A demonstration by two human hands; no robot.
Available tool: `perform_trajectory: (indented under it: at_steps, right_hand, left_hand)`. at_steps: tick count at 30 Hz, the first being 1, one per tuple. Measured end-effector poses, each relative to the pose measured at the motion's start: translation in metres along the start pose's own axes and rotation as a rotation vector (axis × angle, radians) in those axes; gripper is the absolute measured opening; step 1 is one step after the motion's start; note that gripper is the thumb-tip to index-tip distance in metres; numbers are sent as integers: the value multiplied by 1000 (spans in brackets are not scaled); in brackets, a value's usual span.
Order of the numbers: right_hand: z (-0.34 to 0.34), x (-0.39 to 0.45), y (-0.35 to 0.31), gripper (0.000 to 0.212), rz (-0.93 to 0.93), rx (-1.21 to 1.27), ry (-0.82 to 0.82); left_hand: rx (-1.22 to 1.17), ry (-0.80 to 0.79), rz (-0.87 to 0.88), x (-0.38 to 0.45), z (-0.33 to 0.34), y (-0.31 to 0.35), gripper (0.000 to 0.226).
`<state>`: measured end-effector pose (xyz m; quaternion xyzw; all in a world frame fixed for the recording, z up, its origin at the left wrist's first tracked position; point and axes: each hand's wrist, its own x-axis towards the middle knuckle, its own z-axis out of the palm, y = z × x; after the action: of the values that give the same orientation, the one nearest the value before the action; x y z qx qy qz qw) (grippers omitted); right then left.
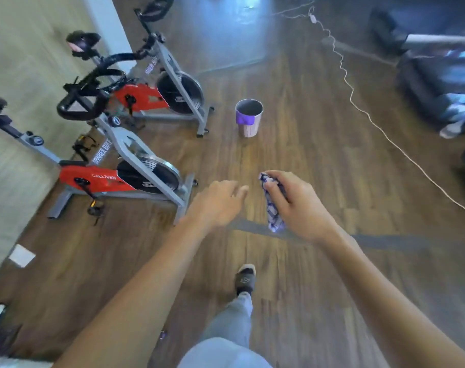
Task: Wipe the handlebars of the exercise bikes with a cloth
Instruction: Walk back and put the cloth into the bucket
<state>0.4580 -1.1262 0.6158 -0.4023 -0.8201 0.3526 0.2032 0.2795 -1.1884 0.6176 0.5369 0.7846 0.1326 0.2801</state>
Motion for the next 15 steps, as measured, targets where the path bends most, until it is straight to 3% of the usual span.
perform_trajectory:
  at_steps: [8, 15]
  right_hand:
    - [-71, 185, 69, 28, 37, -91, 7]
    - [-139, 343, 174, 32, 81, -121, -22]
  left_hand:
    - [-17, -47, 36, 221, -33, 49, 36]
    - [-48, -109, 13, 410, -45, 118, 35]
